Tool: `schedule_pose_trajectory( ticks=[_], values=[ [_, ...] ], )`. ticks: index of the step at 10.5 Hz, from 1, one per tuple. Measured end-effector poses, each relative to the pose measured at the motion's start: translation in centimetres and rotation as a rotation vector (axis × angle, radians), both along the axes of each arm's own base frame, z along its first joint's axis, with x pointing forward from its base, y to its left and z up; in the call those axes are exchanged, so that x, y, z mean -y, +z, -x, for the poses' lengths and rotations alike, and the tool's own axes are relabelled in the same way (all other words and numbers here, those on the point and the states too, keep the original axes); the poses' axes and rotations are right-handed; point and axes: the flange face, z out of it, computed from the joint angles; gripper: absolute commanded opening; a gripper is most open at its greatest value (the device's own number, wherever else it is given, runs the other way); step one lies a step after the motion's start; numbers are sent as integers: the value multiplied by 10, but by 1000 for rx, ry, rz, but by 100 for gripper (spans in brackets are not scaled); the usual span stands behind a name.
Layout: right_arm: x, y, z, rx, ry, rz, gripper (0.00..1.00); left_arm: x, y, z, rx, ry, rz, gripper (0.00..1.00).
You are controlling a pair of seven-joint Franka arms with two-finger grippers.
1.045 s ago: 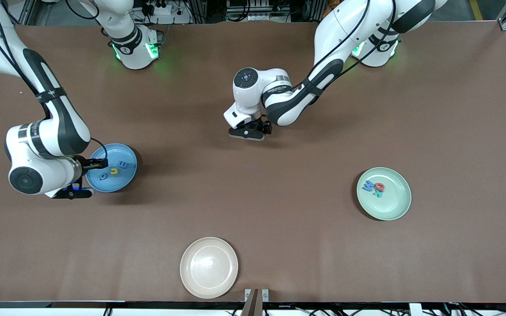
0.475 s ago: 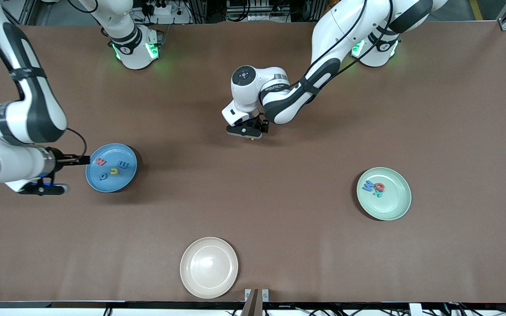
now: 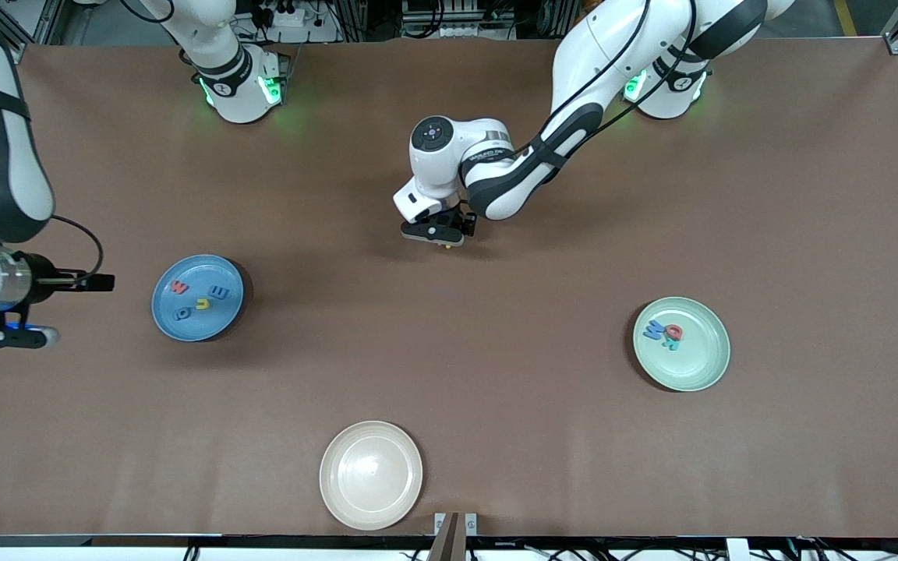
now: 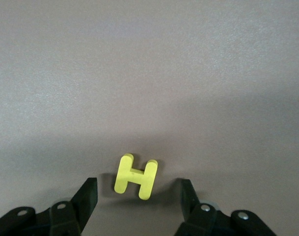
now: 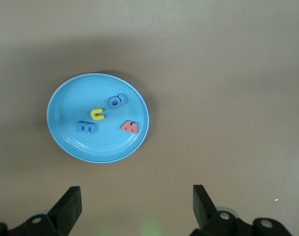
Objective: Sort upper and lower case letters into plates
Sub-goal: 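Release the w on the blue plate while the left gripper grasps the H, then carry the yellow H to the green plate with the left gripper and release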
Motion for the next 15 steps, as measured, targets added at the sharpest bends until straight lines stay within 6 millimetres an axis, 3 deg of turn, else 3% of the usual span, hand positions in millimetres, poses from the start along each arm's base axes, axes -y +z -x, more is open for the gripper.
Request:
schedule_pose_trajectory(
  ticks=[3,6,7,9,11,13,15],
  values=[
    [38,36,3,76,-63,-88,100,-1,-3,0,-3,1,-4,56],
    [59,68,14,130,-50,-74,100,-1,-2,-2,-1,3,1,7],
    [55,74,15,139,-47,-68,100,0,-1,-2,1,3,6,0],
    [41,90,19,158,-18,-84,100,-1,0,-7,5,9,5,0],
    [40,104,36,171,8,-118,100,-8,3,-22,17,37,9,0],
    [35,112,58,202,14,-130,100,-31,24,-66,50,112,18,0],
    [19,119,78,245,34,-123,100,-82,59,-125,92,223,-5,0]
  ],
)
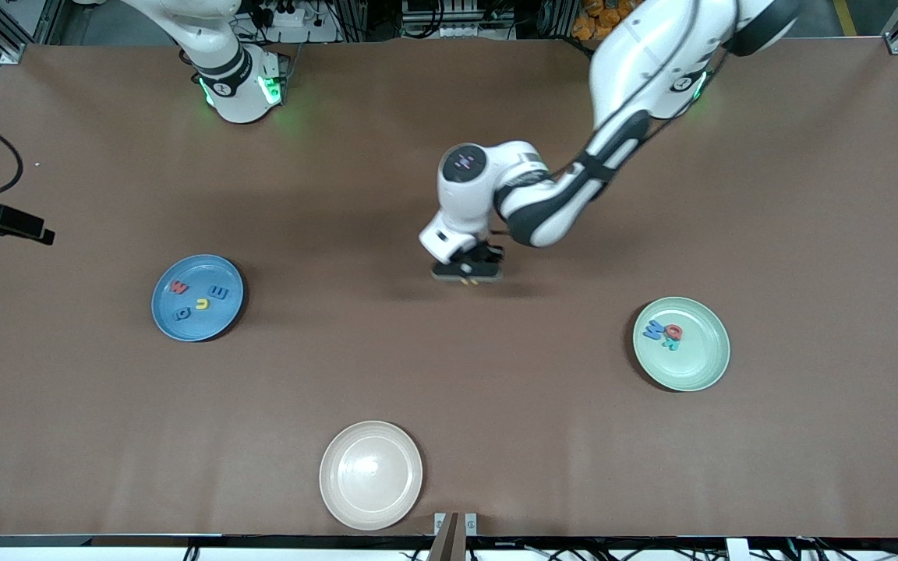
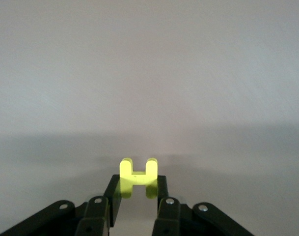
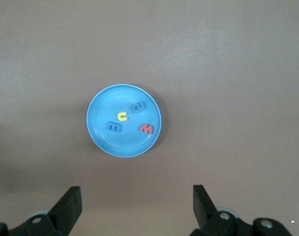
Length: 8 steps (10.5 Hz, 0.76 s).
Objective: Sort upper and lower case letters into plates
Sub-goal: 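Carry the yellow H to the green plate with the left gripper and release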
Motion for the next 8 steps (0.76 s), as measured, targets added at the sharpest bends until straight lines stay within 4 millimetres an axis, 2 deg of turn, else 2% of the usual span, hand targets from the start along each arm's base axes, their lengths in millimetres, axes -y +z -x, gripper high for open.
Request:
schedule_pose_trajectory(
  ticks=[2,4,5,6,8],
  values=[
    [-24,23,15,34,8,4,100,-62,24,-49,11,65,-56,0],
    [-59,51,24,61,11,10,100,-144,29,-97,-25,36,-121,0],
    [-67,64,25,81,48,11,100,-190,29,-118,-52,20,-147,0],
    [-66,73,25,99,106,11,100,-229,30,-132,-78,4,-168,0],
    [-61,77,25,108,124,11,100,-299,30,-151,-135,-22,-203,0]
  ],
)
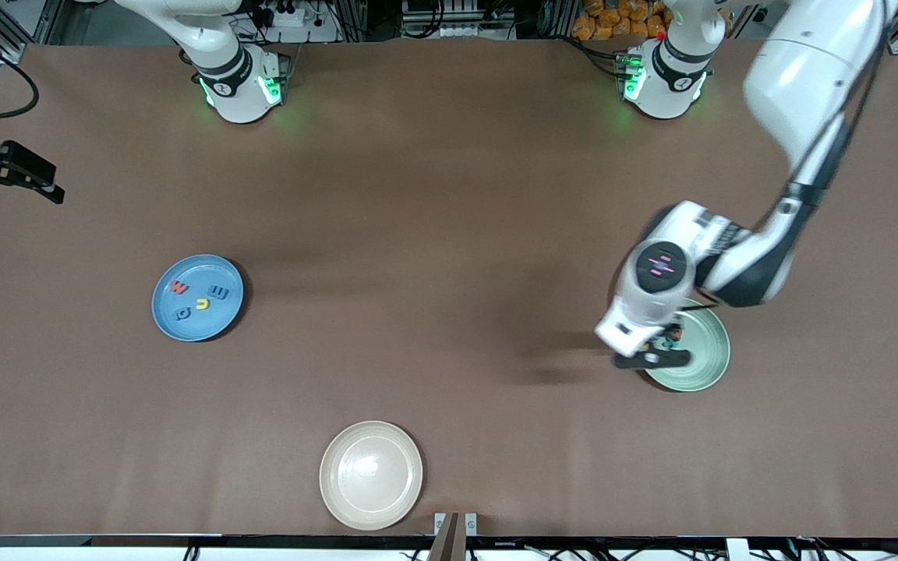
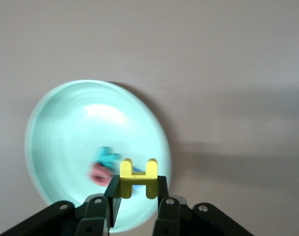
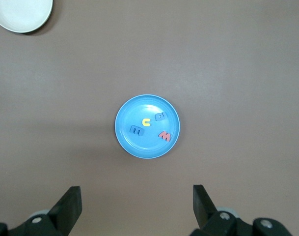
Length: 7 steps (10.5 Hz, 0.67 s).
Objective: Sort upper and lower case letters into plates
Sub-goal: 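Carry the yellow H to the green plate with the left gripper and release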
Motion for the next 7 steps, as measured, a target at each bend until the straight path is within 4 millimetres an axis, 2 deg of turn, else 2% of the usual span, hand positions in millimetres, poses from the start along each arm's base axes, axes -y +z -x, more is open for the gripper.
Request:
schedule_pose_trajectory(
  ticks=[1,2,3,4,5,7],
  values=[
    [2,0,-1,5,-15,0,100,-32,-1,-6,-25,-8,-7,0],
    [3,0,-4,19,-21,1,100,-62,-4,-10,-46,-13,-7,35],
    [3,-1,-6,27,-22,1,100,-85,-9,-10,-67,-22,-4,92],
    [3,0,-7,37,-21,2,100,-99,-14,-10,-88,-41,0,100],
    [2,5,-8,49,-20,3,100,-102,-16,-10,-101,-77,3,100],
    [2,10,-8,58,-3,11,100,-98,-8,-14,-95,-119,6,100]
  ],
)
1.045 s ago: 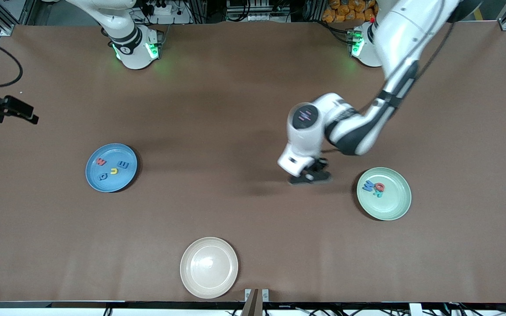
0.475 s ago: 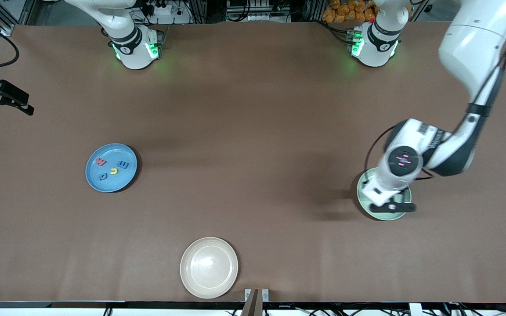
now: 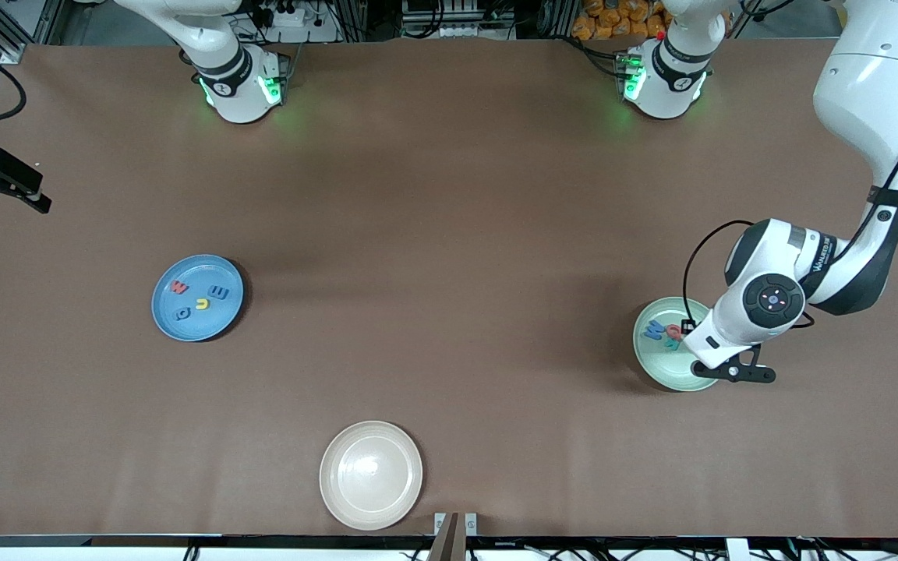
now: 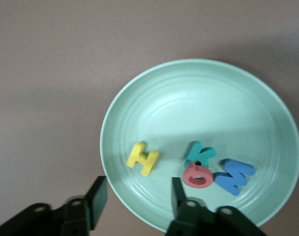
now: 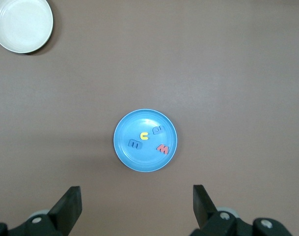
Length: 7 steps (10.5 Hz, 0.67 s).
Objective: Sort upper and lower case letters into plates
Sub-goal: 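Carry the yellow H to the green plate with the left gripper and release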
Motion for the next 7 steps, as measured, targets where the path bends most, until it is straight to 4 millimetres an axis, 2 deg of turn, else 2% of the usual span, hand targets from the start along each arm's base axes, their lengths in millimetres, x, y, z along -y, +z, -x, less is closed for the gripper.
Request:
schedule_pose_trajectory(
  ticks=[2,4,7],
  values=[
    [2,-1,0,-3,34,14,100,0,30,-9,38,-1,-10,100],
    [8,-2,1,-13,25,15,100,5,90,-12,97,4,-30,100],
    [17,-6,5,-48,12,13,100,31,176,9,110,43,-14,100]
  ],
)
